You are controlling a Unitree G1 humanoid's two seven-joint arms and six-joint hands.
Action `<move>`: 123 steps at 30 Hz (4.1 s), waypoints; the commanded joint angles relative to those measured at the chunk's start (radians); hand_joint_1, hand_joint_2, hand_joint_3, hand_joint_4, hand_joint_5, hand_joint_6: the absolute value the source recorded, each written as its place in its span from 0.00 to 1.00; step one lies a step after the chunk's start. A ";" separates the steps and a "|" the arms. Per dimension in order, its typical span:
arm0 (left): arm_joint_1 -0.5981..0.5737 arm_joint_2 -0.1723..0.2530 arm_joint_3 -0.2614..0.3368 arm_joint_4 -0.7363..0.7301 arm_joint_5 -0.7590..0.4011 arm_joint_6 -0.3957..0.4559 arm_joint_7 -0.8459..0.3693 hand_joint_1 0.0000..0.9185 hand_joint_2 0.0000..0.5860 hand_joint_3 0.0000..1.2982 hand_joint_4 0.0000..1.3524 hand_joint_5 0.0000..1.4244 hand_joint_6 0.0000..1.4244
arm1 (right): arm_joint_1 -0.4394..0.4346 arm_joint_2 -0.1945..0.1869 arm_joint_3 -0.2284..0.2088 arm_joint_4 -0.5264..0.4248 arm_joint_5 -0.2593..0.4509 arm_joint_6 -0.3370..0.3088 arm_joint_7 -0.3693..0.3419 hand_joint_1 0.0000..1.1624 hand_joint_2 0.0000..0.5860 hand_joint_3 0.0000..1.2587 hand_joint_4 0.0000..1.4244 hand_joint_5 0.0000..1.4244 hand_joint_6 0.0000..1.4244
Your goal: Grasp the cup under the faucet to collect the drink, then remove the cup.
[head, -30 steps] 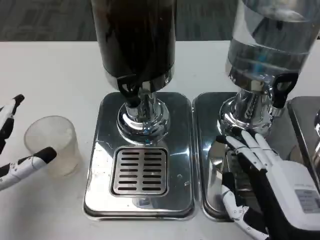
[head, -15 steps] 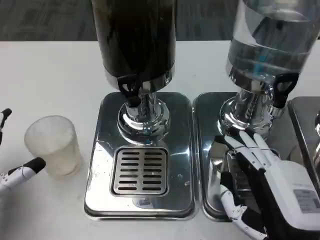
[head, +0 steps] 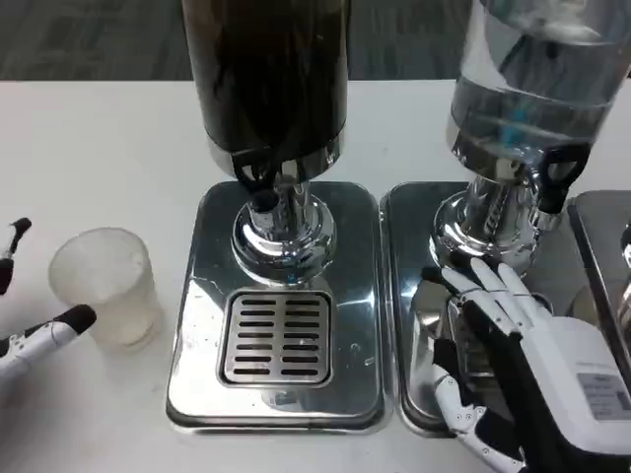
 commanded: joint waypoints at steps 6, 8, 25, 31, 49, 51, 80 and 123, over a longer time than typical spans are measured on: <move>-0.065 0.036 -0.063 0.064 0.026 -0.030 0.023 0.00 0.00 0.00 0.00 0.00 0.01 | -0.002 0.009 0.014 0.009 -0.010 0.005 -0.026 0.39 1.00 0.16 0.06 0.04 0.14; -0.073 0.042 -0.076 0.065 0.036 -0.034 0.035 0.00 0.00 0.00 0.00 0.00 0.01 | -0.001 0.012 0.016 0.009 -0.011 0.007 -0.029 0.39 1.00 0.16 0.06 0.04 0.14; -0.148 0.064 -0.149 0.129 0.091 -0.042 0.108 0.03 0.00 0.00 0.00 0.00 0.03 | -0.013 0.029 0.046 0.032 -0.029 0.011 -0.060 0.39 1.00 0.16 0.06 0.04 0.15; -0.177 0.057 -0.178 0.178 0.098 -0.060 0.133 0.05 0.01 0.00 0.00 0.00 0.05 | -0.014 0.032 0.048 0.035 -0.029 0.014 -0.064 0.39 1.00 0.16 0.06 0.04 0.15; -0.201 0.031 -0.222 0.259 0.092 -0.115 0.171 0.04 0.01 0.00 0.00 0.00 0.06 | -0.015 0.036 0.050 0.037 -0.025 0.020 -0.070 0.39 1.00 0.16 0.07 0.05 0.15; -0.207 0.030 -0.228 0.267 0.090 -0.117 0.172 0.03 0.01 0.00 0.00 0.00 0.06 | -0.018 0.036 0.051 0.039 -0.025 0.020 -0.070 0.39 1.00 0.16 0.07 0.05 0.15; -0.298 -0.029 -0.300 0.347 0.101 -0.094 0.173 0.09 0.08 0.00 0.00 0.04 0.09 | -0.013 0.037 0.049 0.050 -0.004 0.022 -0.081 0.39 1.00 0.17 0.07 0.05 0.15; -0.307 -0.035 -0.337 0.360 0.132 -0.210 0.301 0.30 0.35 0.20 0.24 0.49 0.57 | -0.015 0.025 0.031 0.035 0.050 0.028 -0.039 0.38 1.00 0.17 0.09 0.06 0.14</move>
